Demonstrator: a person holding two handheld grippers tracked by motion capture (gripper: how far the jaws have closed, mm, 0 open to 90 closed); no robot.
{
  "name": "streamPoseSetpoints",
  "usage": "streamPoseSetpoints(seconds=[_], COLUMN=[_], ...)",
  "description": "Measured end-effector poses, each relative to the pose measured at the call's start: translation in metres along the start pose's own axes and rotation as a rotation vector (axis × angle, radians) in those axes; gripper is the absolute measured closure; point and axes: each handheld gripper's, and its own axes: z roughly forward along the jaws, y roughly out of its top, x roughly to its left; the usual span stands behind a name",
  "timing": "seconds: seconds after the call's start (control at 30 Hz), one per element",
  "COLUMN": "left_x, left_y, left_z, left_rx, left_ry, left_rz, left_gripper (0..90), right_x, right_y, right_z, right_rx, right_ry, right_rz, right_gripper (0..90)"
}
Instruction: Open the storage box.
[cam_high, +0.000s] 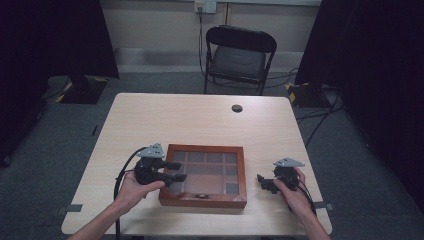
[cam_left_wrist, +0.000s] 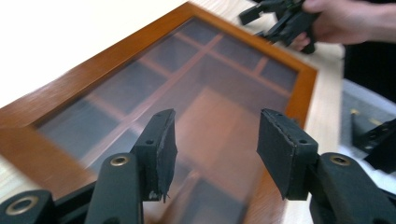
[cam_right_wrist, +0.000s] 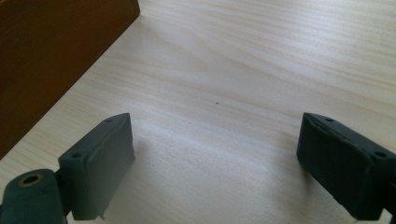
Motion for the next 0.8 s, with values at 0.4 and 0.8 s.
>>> streamPoseSetpoints(seconds=[0.4, 0.8], left_x=[-0.022, -0.026], left_y=[0.02, 0.006], left_z=[0.03, 0.048], left_rx=[0.045, 0.106], left_ry=[-0.107, -0.218], left_rz=[0.059, 0.07], left_gripper=[57.8, 68.1], right_x=[0.0, 0.0], right_y=[0.0, 0.0], right_z=[0.0, 0.0], right_rx=[-0.001, 0.002], right_ry=[0.001, 0.004], right_rz=[-0.001, 0.003], right_gripper=[10.1, 9.6])
